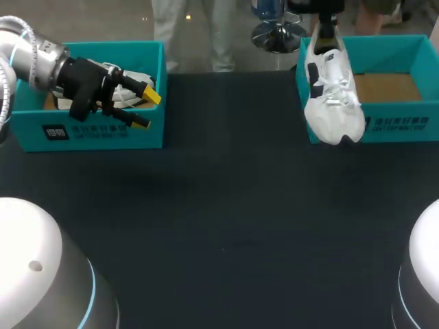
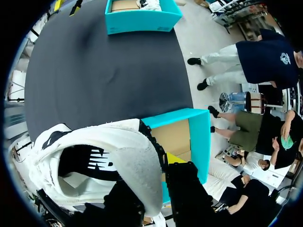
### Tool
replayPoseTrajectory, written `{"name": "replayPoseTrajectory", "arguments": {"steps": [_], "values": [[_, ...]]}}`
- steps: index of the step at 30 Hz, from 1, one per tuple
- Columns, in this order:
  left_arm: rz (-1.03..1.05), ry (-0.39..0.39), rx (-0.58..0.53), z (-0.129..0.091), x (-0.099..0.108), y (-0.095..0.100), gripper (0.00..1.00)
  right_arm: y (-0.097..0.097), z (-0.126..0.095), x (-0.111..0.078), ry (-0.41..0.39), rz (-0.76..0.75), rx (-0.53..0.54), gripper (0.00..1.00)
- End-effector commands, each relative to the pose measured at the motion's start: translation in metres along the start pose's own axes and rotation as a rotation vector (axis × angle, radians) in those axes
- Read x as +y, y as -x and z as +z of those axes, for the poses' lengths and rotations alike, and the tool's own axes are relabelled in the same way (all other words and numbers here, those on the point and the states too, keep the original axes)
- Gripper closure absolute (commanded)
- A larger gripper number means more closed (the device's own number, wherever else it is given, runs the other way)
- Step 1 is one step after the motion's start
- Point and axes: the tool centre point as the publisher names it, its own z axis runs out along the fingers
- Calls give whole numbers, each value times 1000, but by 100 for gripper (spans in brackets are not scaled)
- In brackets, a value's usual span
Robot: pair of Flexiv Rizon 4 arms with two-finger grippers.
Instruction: Take the shoe out of the shoebox, open the shoe tongue, remove and reinsert the insole, then place the shoe into the shoebox
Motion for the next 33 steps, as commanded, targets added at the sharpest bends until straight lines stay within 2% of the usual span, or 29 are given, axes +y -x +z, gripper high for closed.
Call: {"name": "replayPoseTrajectory", "arguments": {"steps": [1, 8, 16, 32, 33], "values": [[1, -1, 2, 0, 0, 0, 0, 9, 11, -44, 29, -11, -5, 100], [1, -1, 2, 0, 0, 0, 0, 24, 30, -82, -37, -3, 4, 100], [1, -1, 2, 0, 0, 0, 0, 32, 40, -110, -46, 24, 45, 100], [1, -1, 2, 0, 0, 0, 0, 32, 40, -110, -46, 24, 45, 100], [1, -1, 2, 0, 0, 0, 0, 34, 43, -116, -13, 23, 76, 100]]}}
